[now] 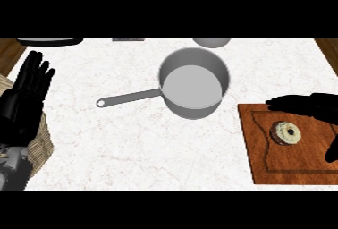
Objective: Pick the cupcake from the cutting board and place it in the pot
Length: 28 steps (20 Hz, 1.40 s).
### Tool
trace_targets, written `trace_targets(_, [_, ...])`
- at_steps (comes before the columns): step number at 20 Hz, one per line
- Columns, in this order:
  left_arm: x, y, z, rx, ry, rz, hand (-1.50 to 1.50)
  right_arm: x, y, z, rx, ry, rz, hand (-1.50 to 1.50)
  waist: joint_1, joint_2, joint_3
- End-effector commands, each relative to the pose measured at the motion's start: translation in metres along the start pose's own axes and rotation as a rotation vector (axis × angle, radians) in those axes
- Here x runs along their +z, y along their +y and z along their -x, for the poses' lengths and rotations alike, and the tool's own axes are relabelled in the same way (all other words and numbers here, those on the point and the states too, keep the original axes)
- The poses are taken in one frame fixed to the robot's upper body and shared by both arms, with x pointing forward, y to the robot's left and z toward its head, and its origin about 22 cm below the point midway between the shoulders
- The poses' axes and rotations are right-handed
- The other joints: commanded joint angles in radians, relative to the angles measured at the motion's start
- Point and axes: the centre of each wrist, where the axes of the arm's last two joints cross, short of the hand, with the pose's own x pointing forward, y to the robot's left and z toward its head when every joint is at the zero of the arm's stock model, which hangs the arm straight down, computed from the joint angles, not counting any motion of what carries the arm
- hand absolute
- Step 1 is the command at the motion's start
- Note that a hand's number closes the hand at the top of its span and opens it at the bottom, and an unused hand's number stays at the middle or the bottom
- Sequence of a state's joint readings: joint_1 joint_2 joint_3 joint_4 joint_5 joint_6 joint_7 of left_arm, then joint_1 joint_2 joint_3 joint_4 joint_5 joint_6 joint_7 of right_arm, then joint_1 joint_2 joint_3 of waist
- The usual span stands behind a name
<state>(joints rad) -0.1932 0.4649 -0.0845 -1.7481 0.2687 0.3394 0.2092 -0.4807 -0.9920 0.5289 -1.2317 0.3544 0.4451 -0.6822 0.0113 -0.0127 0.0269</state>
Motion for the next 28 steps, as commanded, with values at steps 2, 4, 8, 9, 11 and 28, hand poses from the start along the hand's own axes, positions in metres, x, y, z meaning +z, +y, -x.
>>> trace_targets(2, [-0.002,0.002,0.025,0.023,0.089,-0.009,0.0,0.003,0.01,0.014,-0.009,0.015,-0.02,-1.5,-0.006,0.018,-0.027])
trace_targets(4, [-0.014,-0.014,0.023,0.032,0.071,-0.023,0.0,-0.008,-0.001,0.015,0.003,0.012,-0.036,-1.5,-0.006,0.023,-0.027])
trace_targets(8, [0.001,0.002,0.027,0.019,0.089,-0.028,0.0,-0.016,0.011,0.004,-0.007,-0.021,-0.062,-1.5,-0.011,0.013,-0.028])
trace_targets(9, [0.002,-0.006,0.031,0.022,0.086,-0.022,0.0,-0.03,0.025,0.013,-0.009,-0.021,-0.038,-1.5,-0.001,0.018,-0.027])
trace_targets(11, [-0.011,-0.01,0.024,0.022,0.086,-0.021,0.0,-0.025,0.028,0.018,-0.01,-0.013,-0.044,-1.5,-0.011,0.018,-0.027])
trace_targets(28, [0.007,0.006,0.031,0.033,0.096,-0.024,0.0,-0.044,0.062,0.029,0.128,-0.092,-0.086,1.5,-0.008,0.014,-0.027])
